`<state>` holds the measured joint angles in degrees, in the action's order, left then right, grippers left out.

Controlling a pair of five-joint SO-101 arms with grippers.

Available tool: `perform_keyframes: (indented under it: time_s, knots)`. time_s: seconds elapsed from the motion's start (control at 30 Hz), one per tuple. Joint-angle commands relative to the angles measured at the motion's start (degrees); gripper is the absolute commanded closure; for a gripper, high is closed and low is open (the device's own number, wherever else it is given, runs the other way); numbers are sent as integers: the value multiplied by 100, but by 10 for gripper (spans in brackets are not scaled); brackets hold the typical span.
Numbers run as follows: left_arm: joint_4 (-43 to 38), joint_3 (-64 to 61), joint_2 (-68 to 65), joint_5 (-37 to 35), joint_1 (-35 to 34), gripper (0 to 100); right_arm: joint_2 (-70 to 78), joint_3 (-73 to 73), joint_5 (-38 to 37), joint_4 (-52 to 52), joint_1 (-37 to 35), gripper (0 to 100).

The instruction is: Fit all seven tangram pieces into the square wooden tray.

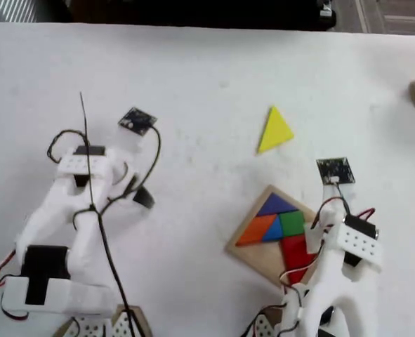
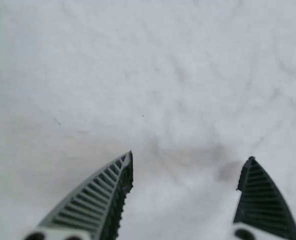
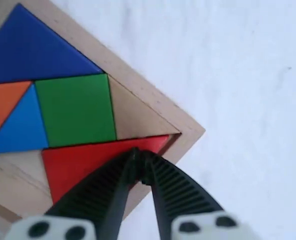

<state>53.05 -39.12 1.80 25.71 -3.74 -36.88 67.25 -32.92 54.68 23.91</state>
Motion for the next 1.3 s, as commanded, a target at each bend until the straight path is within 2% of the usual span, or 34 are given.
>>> perform_keyframes:
  time_s: [0.0,0.17,0.3,0.43,0.57,0.73,0.93,1.03,1.1,1.27]
  knots:
    - [-70,308,13,62,-48,668,-154,-369,9,426,338,981]
    - [-70,308,13,70,-40,668,-92,-202,-448,664,725,981]
    - [-70,308,13,70,-31,668,-92,79,-554,523,558,981]
    - [-70,308,13,62,-40,668,-84,105,-492,382,180,981]
    - [-70,308,13,53,-48,668,-84,105,44,-13,-154,978]
    - [-70,308,13,44,-48,668,-92,53,211,-198,-321,981]
    - [-70,308,13,44,-48,668,-154,-554,360,629,-426,981]
    - [-70,308,13,44,-40,668,-154,-1029,316,1297,-901,981]
    - [-70,316,13,44,-40,668,-154,-1134,237,1613,-1525,981]
    - [-70,316,13,53,-40,668,-92,-914,633,1349,-2756,979]
